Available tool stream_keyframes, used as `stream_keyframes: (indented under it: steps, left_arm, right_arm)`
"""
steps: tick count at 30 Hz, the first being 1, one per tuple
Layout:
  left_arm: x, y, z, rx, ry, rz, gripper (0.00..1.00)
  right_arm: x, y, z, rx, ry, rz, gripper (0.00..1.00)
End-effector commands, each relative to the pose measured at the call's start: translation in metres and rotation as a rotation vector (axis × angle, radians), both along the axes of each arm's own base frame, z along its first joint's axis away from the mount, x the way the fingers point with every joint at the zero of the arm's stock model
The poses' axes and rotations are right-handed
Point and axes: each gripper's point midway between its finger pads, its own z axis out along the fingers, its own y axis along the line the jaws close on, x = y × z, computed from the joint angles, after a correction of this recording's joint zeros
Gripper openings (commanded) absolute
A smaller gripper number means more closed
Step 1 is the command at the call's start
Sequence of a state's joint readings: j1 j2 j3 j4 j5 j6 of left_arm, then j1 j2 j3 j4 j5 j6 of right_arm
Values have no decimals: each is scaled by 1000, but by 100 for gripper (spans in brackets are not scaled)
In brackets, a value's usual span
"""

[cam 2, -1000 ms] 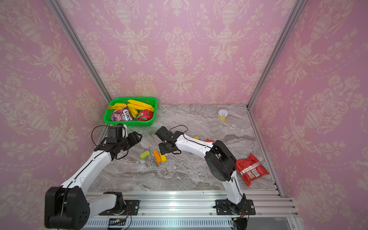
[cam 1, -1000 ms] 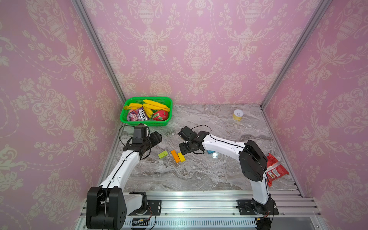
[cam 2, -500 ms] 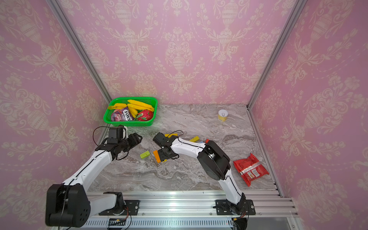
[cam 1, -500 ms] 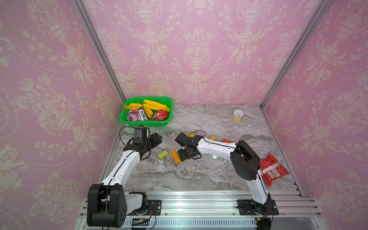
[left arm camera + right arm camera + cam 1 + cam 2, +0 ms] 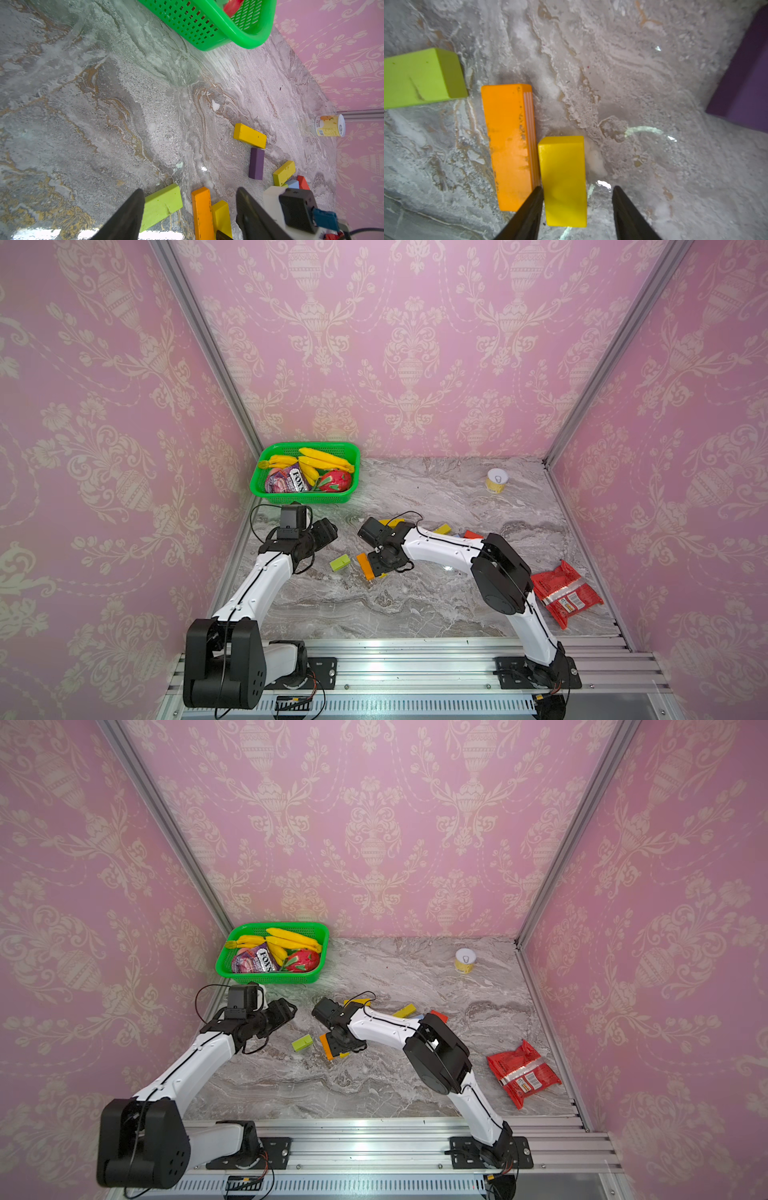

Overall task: Assemble the letter p with building blocks
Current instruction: Pick up the building block from the center of the board, then assemble the building block at the center of the board.

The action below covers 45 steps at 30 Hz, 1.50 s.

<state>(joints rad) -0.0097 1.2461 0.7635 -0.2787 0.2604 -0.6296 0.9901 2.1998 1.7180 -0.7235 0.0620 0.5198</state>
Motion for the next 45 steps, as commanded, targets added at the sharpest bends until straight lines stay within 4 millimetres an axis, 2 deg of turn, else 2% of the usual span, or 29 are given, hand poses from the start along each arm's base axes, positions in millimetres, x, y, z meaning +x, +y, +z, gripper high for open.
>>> stream_keyframes:
  steps: [1, 8, 10, 11, 12, 13, 15, 19, 21, 29, 39, 42, 45]
  left_arm:
    - [-3, 0, -6, -10, 13, -8, 72]
    - [-1, -1, -5, -13, 13, -15, 72]
    - [-1, -1, -5, -13, 14, -17, 72]
    - [-1, -1, -5, -14, 12, -18, 72]
    - [0, -2, -4, -14, 11, -18, 72]
    - [0, -1, -3, -13, 7, -19, 72]
    - [0, -2, -2, -11, 6, -22, 72]
    - [3, -2, -1, -10, 6, -30, 72]
    - [5, -4, -3, -13, 11, -37, 72]
    - [10, -8, -6, -42, 16, -47, 72]
    - [9, -8, -9, -35, 23, -50, 71]
    - [8, -8, -11, -40, 29, -49, 71]
    - [8, -9, -11, -47, 32, -51, 71]
  right_arm:
    - [-4, -21, -19, -116, 22, -46, 54]
    - [-7, -16, -19, -82, 22, -27, 49]
    - [-5, -11, -18, -75, 20, -13, 43]
    - [-3, -10, -18, -77, 20, -12, 37]
    - [-1, -7, -15, -73, 16, -8, 26]
    - [2, -6, -12, -73, 11, -13, 21]
    - [8, -4, -3, -62, -6, -36, 19]
    - [28, -4, 17, -33, -36, -123, 19]
    - [36, -5, 21, -25, -34, -166, 19]
    - [63, -10, 18, 5, -26, -280, 19]
    - [70, -3, 7, 37, -2, -288, 20]
    - [73, 2, 6, 44, -2, -291, 23]
    - [78, 3, 5, 43, -11, -301, 38]
